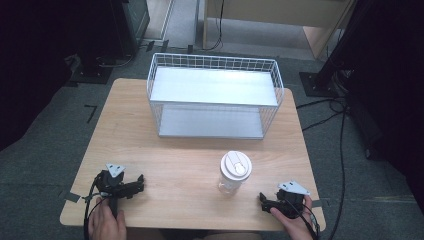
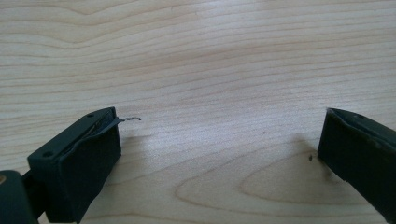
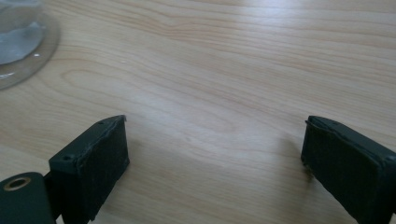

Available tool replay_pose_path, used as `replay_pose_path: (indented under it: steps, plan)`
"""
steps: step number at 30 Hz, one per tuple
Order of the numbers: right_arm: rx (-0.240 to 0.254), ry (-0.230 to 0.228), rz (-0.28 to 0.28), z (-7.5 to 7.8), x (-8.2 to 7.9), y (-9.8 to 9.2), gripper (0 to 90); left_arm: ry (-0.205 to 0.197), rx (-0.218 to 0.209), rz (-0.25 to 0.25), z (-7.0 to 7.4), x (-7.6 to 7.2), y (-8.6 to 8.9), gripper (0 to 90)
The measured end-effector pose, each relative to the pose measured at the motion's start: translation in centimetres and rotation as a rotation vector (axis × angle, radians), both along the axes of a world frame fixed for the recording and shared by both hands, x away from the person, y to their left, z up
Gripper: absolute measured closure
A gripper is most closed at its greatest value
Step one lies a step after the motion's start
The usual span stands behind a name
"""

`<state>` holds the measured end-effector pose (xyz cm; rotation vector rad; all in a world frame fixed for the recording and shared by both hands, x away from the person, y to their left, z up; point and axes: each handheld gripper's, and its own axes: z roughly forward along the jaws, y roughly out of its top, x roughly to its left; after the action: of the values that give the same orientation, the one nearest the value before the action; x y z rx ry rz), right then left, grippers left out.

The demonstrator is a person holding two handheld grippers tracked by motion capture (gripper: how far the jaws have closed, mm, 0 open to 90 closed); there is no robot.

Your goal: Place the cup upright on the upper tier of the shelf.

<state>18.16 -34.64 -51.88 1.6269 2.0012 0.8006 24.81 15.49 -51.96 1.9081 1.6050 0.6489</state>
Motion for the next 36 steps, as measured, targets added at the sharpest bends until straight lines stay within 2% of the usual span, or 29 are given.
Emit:
replay_pose_path:
  steps: [4,9,24,27,32,34,36]
  plan:
    - [0.001,-0.028,0.029,0.6,-0.3,1.1,7.5,0.0,0.001,0.0,0.0,0.0,0.0,0.0]
    - [0.009,-0.04,0.077,1.1,-0.6,2.7,7.5,0.0,0.0,0.0,0.0,0.0,0.0,0.0]
    - [0.008,-0.048,0.212,1.0,-0.7,7.1,7.4,0.0,0.0,0.0,0.0,0.0,0.0,0.0]
    - [0.018,-0.052,0.22,1.0,-0.5,7.9,7.4,0.0,0.0,0.0,0.0,0.0,0.0,0.0]
    - [0.049,-0.094,0.238,1.4,-0.3,8.9,7.4,0.0,0.0,0.0,0.0,0.0,0.0,0.0]
    - [0.055,-0.104,0.233,1.5,-0.3,9.0,7.4,0.0,0.0,0.0,0.0,0.0,0.0,0.0]
    - [0.086,-0.139,0.214,1.9,-0.1,9.3,7.4,0.0,0.0,0.0,0.0,0.0,0.0,0.0]
